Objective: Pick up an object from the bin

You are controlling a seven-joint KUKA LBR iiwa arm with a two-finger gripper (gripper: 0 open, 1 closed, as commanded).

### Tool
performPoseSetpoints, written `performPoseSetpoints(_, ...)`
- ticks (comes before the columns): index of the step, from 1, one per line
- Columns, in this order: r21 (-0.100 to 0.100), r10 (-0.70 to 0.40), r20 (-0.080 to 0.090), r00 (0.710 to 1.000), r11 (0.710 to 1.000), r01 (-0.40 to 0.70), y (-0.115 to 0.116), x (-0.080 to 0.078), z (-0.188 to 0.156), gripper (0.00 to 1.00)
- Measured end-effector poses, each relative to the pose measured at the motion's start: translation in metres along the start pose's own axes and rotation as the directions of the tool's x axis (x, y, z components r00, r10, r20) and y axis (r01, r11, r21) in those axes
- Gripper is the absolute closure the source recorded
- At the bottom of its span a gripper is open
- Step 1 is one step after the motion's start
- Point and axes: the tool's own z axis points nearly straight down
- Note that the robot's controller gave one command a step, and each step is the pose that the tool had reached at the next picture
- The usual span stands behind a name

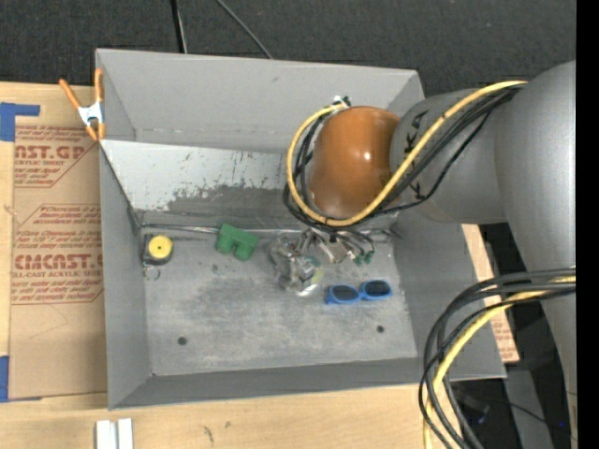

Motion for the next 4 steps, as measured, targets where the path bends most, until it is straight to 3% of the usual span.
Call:
performPoseSetpoints(1,-0.002,0.0,-0.006,1.0,1.0,0.0,0.0001,0.0021,0.0022,0.0)
performPoseSetpoints(2,-0.001,0.0,-0.004,1.0,1.0,0.0,0.0002,0.0008,0.0003,1.0)
performPoseSetpoints(3,-0.002,0.0,-0.006,1.0,1.0,0.0,0.0004,0.0022,0.0027,0.0)
performPoseSetpoints(4,-0.002,0.0,-0.007,1.0,1.0,0.0,0.0001,0.002,0.0017,1.0)
